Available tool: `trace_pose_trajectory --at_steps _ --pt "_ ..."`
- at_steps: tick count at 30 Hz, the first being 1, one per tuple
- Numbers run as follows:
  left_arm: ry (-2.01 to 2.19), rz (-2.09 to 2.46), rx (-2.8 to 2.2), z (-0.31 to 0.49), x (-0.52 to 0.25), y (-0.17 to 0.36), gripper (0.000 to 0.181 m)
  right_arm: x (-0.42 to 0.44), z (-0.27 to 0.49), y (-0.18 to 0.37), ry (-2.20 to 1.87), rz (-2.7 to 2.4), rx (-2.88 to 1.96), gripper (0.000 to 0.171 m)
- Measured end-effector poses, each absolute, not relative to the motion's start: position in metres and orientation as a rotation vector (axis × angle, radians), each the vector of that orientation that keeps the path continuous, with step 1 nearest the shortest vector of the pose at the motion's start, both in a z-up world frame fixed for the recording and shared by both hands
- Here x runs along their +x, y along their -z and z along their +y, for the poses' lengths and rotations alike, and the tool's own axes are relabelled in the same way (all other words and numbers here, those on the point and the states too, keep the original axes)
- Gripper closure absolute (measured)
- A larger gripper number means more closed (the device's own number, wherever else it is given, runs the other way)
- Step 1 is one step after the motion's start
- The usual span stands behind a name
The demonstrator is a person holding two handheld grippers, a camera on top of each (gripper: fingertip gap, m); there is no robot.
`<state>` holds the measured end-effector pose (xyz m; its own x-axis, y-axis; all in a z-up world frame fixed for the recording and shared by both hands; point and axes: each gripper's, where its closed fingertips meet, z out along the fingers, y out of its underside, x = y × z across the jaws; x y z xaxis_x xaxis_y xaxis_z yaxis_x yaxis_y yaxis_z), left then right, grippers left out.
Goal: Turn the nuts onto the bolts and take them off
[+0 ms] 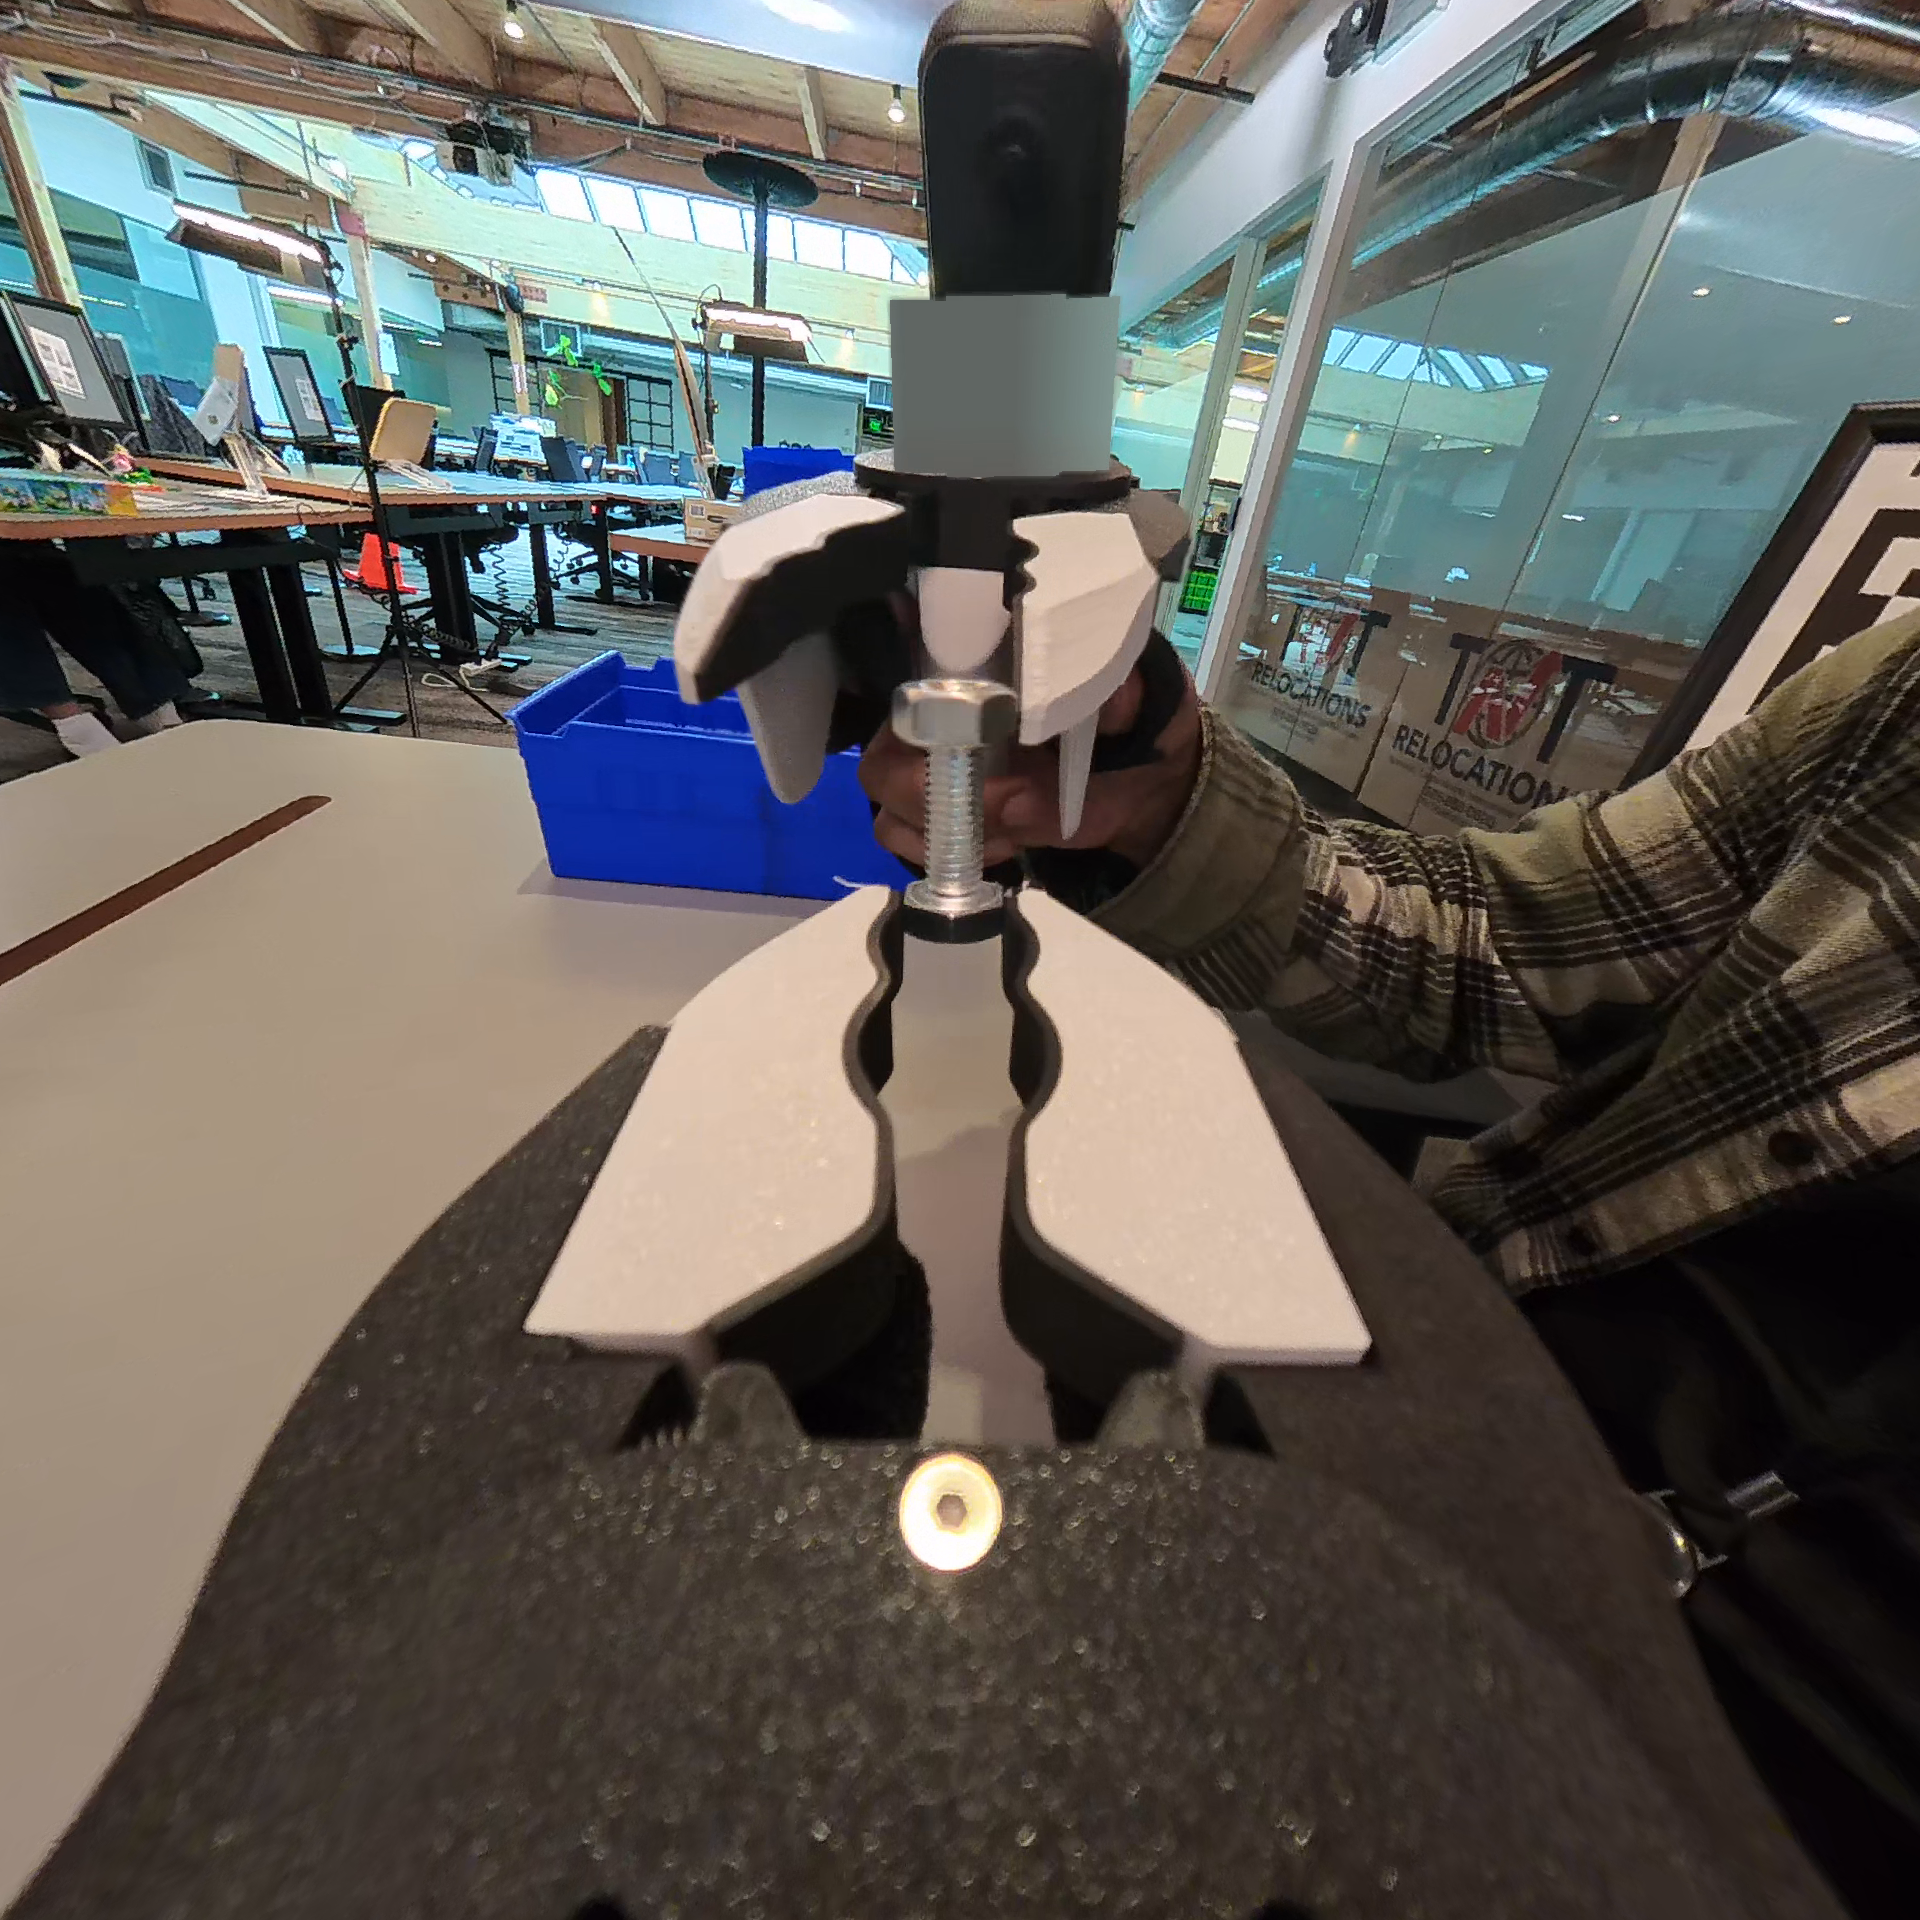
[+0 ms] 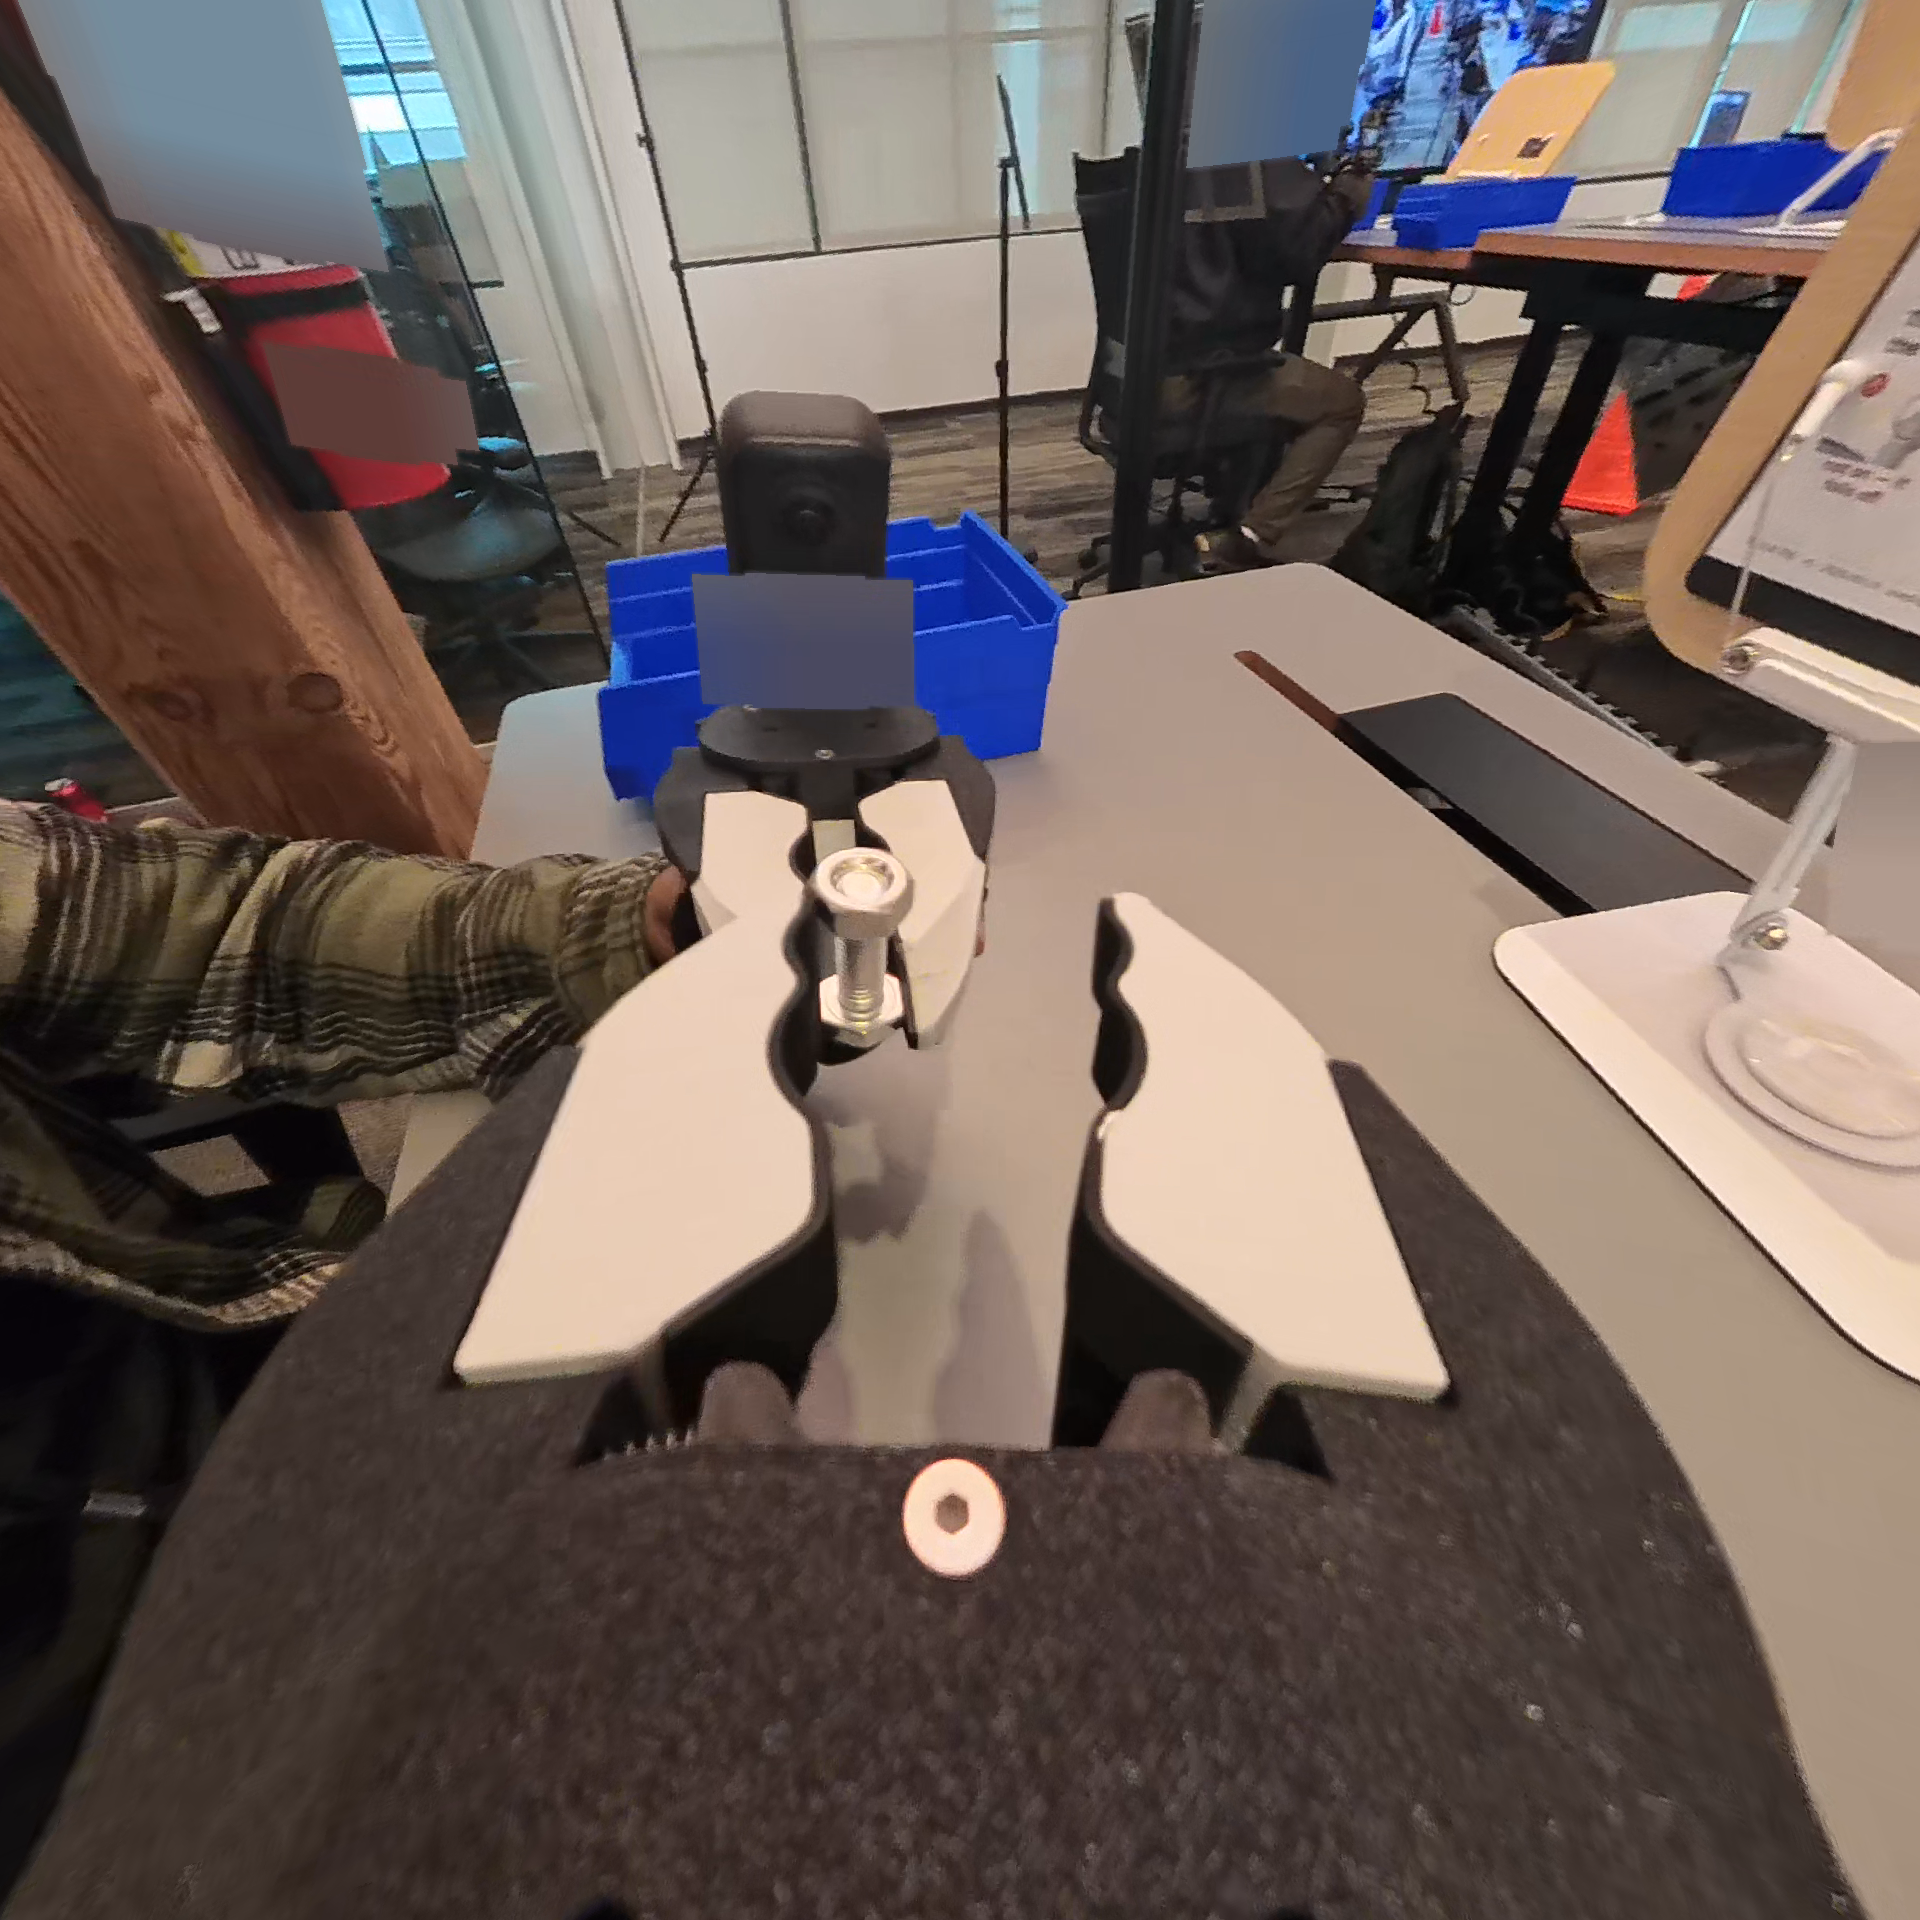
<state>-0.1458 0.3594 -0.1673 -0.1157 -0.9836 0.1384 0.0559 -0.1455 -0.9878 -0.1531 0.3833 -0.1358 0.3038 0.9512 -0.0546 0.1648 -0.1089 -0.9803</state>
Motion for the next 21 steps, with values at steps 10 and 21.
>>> trace_pose_trajectory --at_steps 10,21 --pt "1.438 1.169 -1.205 0.359 -0.146 0.167 0.164 -0.145 0.381 0.125 -0.964 -1.018 -1.486 0.113" --pt "1.438 1.166 -1.197 0.358 -0.147 0.165 0.164 -0.140 0.391 0.127 -0.897 -0.977 -1.507 0.109"
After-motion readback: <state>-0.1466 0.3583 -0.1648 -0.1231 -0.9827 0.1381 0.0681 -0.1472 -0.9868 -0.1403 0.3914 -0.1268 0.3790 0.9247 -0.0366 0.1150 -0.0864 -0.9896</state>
